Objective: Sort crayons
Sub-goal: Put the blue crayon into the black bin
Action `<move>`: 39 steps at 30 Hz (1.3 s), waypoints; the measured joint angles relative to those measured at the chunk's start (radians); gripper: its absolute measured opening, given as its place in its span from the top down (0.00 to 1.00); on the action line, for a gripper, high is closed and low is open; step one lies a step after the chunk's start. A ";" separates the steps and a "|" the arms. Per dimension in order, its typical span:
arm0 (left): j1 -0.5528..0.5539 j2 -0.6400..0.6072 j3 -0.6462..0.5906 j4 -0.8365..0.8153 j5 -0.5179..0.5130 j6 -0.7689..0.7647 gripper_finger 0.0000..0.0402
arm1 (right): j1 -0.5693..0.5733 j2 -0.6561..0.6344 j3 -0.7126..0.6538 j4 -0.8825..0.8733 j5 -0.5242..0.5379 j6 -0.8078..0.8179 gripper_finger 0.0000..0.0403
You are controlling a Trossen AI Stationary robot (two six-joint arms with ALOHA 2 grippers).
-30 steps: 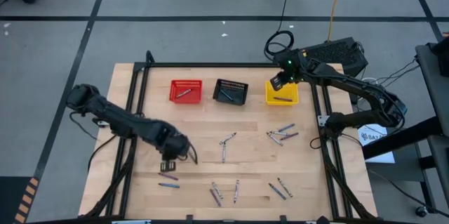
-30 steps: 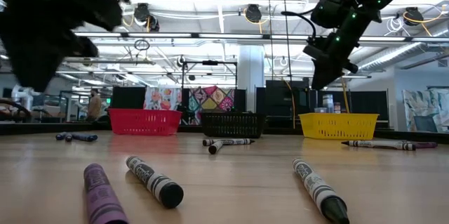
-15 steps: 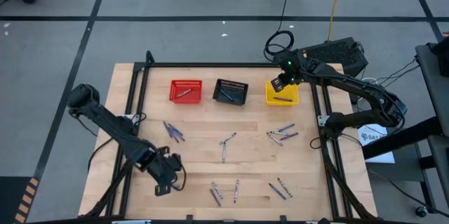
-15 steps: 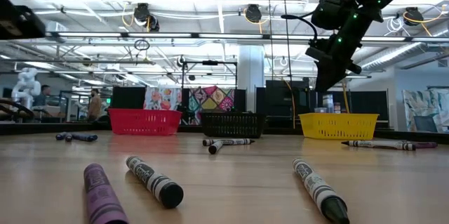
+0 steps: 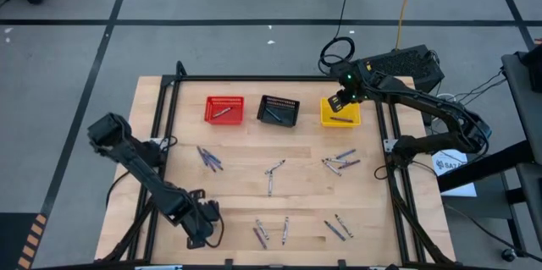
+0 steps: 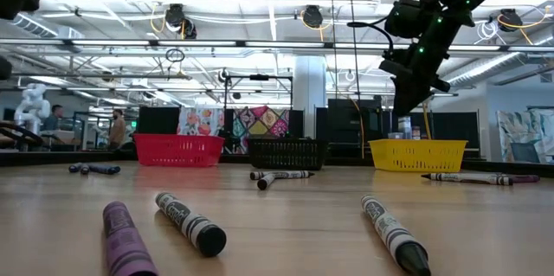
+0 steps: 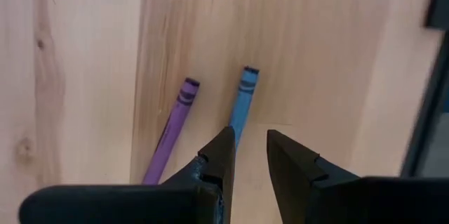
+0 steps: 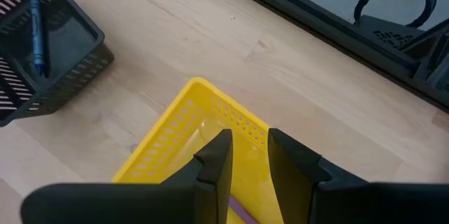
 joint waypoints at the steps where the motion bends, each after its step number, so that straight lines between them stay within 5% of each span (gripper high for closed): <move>1: -0.003 0.006 0.000 0.001 0.000 0.000 0.80 | 0.000 0.000 0.000 0.000 0.000 0.000 0.80; 18: -0.002 0.116 0.005 -0.010 0.018 -0.050 0.81 | 0.000 0.000 0.000 0.000 0.000 -0.002 0.80; 25: -0.001 0.118 0.019 -0.007 0.082 -0.052 0.98 | 0.000 0.000 0.000 0.000 0.000 -0.004 0.80; 39: 0.040 0.030 0.042 -0.002 0.115 -0.043 0.99 | 0.000 0.000 0.000 -0.001 0.000 -0.032 0.80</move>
